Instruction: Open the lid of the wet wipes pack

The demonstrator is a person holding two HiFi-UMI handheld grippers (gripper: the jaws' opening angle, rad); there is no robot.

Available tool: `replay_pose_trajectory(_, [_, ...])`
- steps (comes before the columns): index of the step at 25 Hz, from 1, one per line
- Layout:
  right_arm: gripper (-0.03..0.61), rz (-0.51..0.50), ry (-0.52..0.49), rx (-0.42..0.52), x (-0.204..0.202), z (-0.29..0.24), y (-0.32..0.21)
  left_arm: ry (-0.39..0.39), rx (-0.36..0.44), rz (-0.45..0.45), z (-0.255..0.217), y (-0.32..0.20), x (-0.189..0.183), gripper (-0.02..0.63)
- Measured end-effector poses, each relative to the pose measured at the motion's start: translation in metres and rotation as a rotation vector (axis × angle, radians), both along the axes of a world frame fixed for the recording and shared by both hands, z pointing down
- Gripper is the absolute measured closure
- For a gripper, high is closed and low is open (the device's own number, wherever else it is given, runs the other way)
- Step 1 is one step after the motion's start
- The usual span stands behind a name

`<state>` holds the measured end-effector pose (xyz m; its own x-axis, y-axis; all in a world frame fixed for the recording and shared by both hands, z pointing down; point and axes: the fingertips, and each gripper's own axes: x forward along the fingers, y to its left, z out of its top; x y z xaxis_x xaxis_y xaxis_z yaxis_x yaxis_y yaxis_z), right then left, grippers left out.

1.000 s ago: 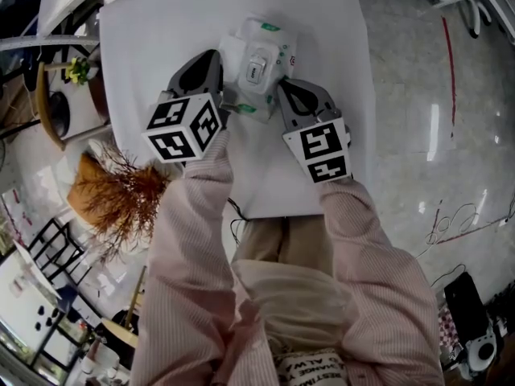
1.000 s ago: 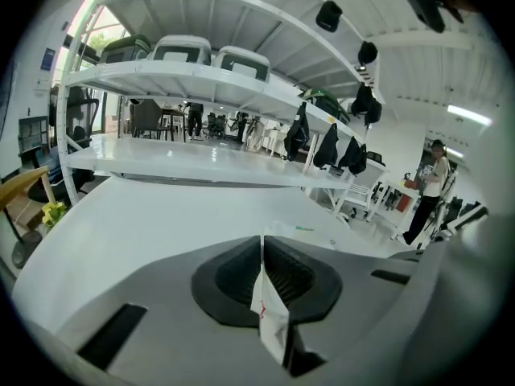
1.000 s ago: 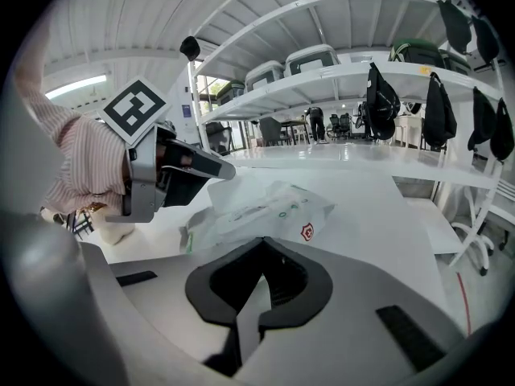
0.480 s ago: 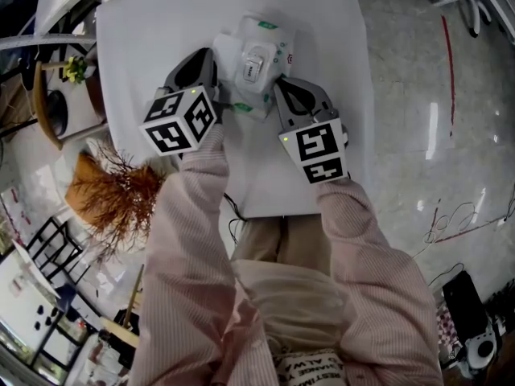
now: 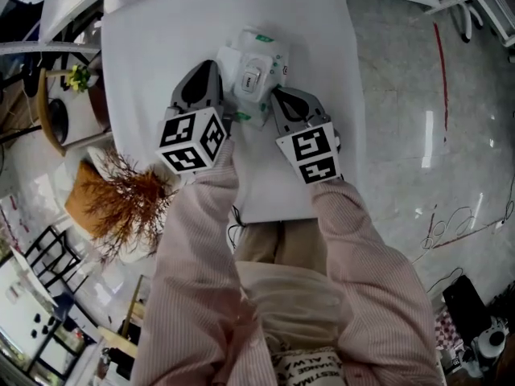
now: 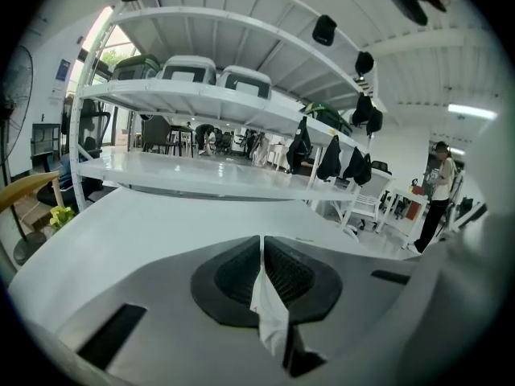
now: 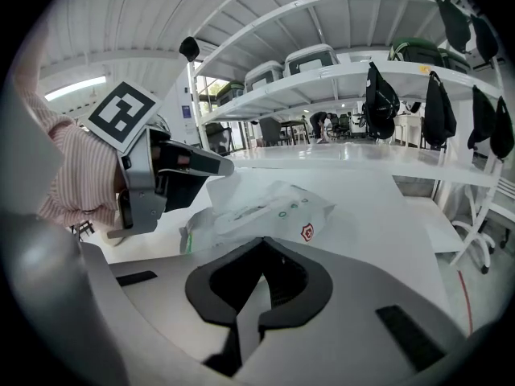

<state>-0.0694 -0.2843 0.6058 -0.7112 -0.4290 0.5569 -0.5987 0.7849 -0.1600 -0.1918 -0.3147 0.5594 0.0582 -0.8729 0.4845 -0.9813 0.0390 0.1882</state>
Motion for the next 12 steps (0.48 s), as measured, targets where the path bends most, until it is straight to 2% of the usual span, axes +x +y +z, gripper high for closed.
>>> replay_pose_trajectory(5, [0.580,0.090,-0.092,-0.080,0.017,-0.006,-0.009,0.006,0.089,-0.008,-0.030,0.005,0.011,0.606])
replay_pose_trajectory(12, [0.580,0.088,-0.169,-0.012,0.027,-0.060,-0.010,0.009,0.126,0.032,-0.062,0.023,0.027,0.609])
